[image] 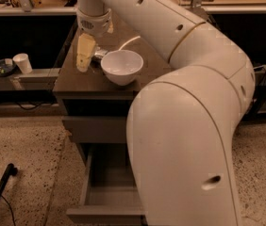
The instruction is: Place redbull can into middle drawer
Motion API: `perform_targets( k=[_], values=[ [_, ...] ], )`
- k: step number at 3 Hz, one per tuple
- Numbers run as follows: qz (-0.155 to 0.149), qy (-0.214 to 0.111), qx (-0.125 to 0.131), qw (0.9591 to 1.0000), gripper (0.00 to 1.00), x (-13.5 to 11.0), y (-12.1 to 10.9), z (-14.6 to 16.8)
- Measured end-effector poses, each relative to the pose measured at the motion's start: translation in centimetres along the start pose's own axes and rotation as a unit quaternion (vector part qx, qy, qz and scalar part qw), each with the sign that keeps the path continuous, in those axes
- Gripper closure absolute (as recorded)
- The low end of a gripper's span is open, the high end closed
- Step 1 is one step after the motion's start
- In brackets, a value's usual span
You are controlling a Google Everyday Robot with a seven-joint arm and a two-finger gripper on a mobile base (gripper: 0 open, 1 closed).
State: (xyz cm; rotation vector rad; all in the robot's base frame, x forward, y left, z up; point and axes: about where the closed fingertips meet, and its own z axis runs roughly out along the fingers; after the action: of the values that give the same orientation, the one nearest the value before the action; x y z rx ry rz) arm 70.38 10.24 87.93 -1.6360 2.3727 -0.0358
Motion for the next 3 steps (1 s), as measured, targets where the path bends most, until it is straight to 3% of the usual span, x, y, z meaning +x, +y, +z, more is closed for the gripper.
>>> perform_targets(
  k=[2,3],
  values=[
    [0.008,0.0,0.003,1.0,0.0,-0.8,-0.8,1.3],
    [0.028,0.002,0.007,0.9996,0.0,-1.7,-2.6,4.9]
  ],
)
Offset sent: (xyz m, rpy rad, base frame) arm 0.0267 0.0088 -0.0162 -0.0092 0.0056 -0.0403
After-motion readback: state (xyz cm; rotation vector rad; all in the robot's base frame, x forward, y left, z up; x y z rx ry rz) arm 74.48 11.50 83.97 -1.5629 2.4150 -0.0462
